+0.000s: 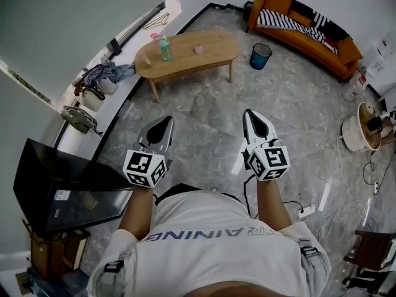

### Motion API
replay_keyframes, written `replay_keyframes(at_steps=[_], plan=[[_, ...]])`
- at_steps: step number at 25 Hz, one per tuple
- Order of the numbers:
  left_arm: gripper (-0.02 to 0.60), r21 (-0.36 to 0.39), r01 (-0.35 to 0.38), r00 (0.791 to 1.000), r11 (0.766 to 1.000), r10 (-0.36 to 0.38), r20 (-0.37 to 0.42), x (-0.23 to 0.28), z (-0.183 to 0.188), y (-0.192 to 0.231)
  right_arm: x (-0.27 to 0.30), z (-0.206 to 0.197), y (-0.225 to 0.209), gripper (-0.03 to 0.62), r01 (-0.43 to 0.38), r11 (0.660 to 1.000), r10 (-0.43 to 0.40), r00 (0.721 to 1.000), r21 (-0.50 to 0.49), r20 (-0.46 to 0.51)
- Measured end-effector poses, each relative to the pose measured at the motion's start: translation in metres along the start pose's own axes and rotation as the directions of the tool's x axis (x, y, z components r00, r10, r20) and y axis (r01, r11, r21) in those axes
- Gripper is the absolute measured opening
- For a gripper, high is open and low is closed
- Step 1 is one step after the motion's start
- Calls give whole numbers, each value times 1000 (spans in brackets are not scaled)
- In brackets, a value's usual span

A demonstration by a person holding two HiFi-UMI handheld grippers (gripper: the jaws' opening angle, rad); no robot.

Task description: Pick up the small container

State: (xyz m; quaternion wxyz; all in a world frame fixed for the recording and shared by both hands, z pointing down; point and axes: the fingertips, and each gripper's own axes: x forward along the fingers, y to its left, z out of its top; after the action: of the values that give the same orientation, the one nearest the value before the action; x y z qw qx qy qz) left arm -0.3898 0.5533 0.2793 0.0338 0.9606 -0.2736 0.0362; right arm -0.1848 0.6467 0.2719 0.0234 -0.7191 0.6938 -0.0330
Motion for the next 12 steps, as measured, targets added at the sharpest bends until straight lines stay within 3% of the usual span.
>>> replay_keyframes(at_steps=[5,12], plan=[[0,-15,-20,1000,1000,20,-4,16,-5,-8,-2,-18,-19,17,-24,1000,24,999,19,-32],[0,-28,11,999,1000,-12,-42,61,-19,-5,32,-32,-43,17,-34,999,36,998,35,-56]])
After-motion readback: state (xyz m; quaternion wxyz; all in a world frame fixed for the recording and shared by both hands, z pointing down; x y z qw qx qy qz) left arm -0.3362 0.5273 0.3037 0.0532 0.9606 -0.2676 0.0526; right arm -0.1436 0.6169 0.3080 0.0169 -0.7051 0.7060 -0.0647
